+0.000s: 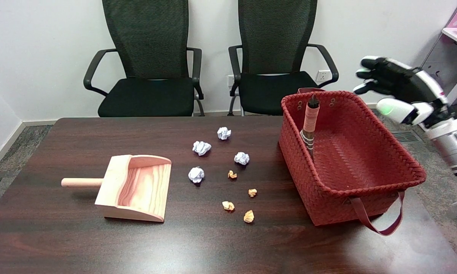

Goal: Pick up the broom by its handle.

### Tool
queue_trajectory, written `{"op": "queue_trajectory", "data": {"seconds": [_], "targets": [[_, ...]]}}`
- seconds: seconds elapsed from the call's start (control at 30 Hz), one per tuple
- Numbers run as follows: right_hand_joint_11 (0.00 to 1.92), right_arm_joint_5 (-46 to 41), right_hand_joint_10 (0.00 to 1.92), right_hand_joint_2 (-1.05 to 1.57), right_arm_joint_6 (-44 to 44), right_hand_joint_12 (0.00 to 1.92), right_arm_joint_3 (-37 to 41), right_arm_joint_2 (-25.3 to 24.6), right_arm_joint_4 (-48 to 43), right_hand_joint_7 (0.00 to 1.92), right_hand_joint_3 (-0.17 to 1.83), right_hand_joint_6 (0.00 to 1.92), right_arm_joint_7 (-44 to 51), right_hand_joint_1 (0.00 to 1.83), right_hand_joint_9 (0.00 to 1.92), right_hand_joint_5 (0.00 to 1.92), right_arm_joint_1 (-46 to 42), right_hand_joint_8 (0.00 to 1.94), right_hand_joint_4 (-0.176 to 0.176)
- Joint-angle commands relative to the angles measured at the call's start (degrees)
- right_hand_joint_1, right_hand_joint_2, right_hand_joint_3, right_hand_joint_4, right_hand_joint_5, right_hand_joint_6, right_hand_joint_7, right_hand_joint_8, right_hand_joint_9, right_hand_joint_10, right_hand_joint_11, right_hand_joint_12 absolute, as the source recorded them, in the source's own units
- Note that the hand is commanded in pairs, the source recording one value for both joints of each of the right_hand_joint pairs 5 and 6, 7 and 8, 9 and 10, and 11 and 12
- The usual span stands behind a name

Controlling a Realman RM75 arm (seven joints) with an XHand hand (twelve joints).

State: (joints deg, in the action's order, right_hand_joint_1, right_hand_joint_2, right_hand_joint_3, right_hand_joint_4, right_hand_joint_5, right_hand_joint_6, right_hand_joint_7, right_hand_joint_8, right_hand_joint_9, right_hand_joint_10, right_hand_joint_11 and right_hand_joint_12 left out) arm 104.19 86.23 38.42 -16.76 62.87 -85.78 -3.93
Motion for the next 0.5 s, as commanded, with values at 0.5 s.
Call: {"op": "queue_trajectory", "data": {"seconds": [0.5], "targets": [[0.49,8.5,0.23,0.06,-20.6,0.49,6.4,-14.5,5.5,0.24,0.82,0.24,7.4,0.92,0.23,0.24,5.0,0.24,-0.176]]}}
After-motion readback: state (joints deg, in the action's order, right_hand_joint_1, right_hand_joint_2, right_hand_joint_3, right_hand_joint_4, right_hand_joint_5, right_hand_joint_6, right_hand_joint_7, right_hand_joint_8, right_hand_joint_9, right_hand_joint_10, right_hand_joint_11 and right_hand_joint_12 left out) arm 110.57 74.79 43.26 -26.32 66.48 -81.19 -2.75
